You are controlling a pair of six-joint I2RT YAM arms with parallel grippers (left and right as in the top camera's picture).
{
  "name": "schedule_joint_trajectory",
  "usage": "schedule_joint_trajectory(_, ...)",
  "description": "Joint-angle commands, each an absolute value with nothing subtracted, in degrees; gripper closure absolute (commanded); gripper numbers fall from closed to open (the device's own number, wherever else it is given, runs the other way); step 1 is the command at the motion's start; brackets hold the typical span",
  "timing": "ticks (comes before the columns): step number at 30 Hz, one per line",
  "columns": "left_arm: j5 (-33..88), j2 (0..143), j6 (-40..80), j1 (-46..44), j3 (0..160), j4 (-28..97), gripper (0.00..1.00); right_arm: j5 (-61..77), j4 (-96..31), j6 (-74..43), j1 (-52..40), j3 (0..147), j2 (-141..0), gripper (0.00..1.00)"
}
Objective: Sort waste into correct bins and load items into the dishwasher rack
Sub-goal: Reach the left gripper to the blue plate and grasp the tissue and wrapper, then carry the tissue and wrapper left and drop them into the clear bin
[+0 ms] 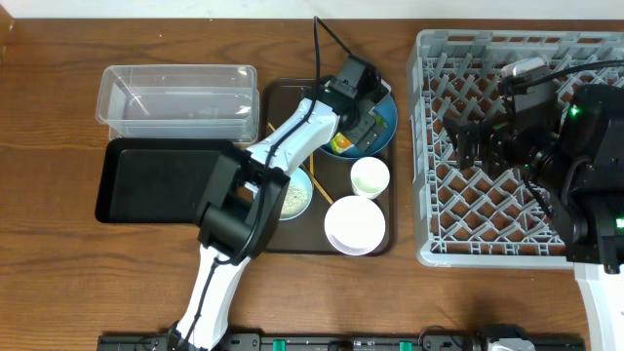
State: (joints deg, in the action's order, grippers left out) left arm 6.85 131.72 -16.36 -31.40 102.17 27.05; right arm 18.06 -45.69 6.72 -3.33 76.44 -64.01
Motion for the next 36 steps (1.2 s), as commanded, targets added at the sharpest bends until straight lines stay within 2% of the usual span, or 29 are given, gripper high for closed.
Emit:
schedule_joint_trajectory(1,5.5,134.3,-16.9,-31.2,103.2,26.8,0.07,18.5,-46.0,7.4,-2.1,77.5,-63.8,0.01)
schedule_joint_trajectory(3,5.5,134.6,-16.9,-31.2,103.2,26.8,0.19,18.5,-46.0,7.4,-2.1,77.5,-63.8,0.01)
schedule_joint_trajectory(7,5.5,134.8,-16.9,-31.2,103.2,26.9,0.56,18.5,-46.0,7.4,-2.1,77.5,-63.8,0.01)
schedule_joint_trajectory(12,5.5,134.6,-16.8,-31.2,103.2,26.8,0.92,18.5,-45.9,7.4,-2.1,77.5,-63.8,0.01)
schedule_joint_trajectory(25,4.8,119.6,-2.3,-27.6,103.8,29.0,0.94,18.5,-45.8,7.4,-2.1,77.5,-63.8,0.04)
schedule_joint_trajectory(36,4.1,108.2,5.4,-16.2,103.8,37.1,0.94,18.5,-45.6,7.4,-2.1,77.5,-63.8,0.05)
